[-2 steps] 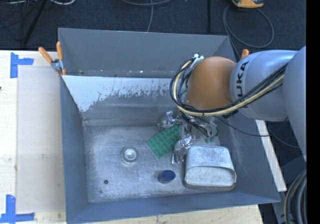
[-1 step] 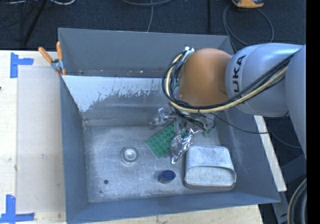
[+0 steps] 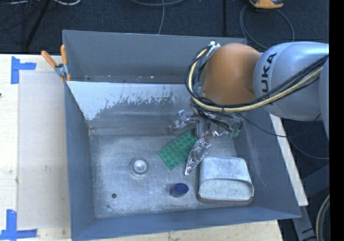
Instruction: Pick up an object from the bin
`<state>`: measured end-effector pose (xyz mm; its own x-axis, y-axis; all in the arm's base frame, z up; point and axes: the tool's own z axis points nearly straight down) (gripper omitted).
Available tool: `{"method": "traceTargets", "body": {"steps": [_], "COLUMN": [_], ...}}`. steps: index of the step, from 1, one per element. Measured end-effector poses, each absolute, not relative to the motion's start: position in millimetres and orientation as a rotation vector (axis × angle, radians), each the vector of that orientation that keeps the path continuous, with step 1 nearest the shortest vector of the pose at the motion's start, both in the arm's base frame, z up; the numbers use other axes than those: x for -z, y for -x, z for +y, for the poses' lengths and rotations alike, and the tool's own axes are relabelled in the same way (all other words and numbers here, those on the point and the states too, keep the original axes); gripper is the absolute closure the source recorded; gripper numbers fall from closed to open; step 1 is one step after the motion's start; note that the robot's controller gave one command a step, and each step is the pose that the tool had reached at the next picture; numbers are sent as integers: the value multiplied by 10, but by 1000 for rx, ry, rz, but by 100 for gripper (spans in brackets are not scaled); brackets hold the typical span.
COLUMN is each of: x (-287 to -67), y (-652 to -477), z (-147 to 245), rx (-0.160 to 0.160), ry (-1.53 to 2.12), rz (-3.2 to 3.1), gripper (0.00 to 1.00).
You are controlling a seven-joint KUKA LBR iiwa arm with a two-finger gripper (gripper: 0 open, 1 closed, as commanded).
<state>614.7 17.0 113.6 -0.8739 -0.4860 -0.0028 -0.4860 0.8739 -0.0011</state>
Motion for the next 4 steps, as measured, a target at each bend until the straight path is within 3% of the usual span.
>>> {"method": "traceTargets", "body": {"steps": [1,2,3,4], "x": [-760,-762,-775,-2019], "y": [-6147,-6155,-6160,-6182], "z": [141,465,469,482], "rx": [-1,12,8,3], "ry": [1078,1227,1220,1212], "rz": [2944,2887,2889,2888], "gripper": [0,0,100,100]}}
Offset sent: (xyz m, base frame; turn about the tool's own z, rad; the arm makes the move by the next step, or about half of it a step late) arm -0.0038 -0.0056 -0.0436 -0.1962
